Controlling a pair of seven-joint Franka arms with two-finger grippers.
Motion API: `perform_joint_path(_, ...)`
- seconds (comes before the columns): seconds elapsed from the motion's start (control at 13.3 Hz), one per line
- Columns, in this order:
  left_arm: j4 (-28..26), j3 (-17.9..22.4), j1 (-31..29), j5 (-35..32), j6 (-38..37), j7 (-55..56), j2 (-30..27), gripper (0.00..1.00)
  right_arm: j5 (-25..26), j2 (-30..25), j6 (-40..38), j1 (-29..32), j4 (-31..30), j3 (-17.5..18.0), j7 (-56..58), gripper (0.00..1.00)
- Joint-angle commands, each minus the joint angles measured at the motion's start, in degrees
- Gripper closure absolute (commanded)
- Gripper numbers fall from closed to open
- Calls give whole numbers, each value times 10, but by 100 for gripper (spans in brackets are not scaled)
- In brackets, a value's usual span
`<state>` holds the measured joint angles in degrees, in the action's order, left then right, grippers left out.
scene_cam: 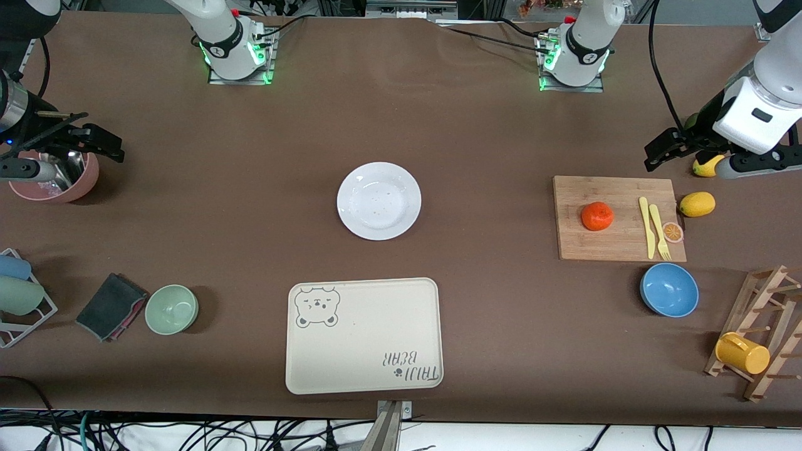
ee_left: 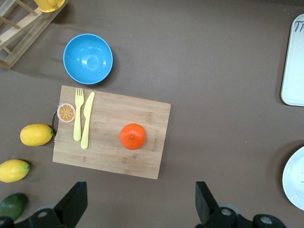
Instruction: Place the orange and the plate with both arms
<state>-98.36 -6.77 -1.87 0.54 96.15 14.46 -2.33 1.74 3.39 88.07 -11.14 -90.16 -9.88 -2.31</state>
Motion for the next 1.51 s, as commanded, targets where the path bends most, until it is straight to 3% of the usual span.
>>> perform_joint_path(0.0,-1,4,3,10,-7,-8,-5,0,2,-6,-4,-2,-6,1,-8,0)
perform_joint_path(0.83,-1,4,1,10,-13,-12,0,0,2,-6,-4,-2,-7,1,-7,0)
perform_joint_path(1.43,-2,4,-2,10,-54,-16,87,0,2,-6,-4,-2,-7,1,-7,0)
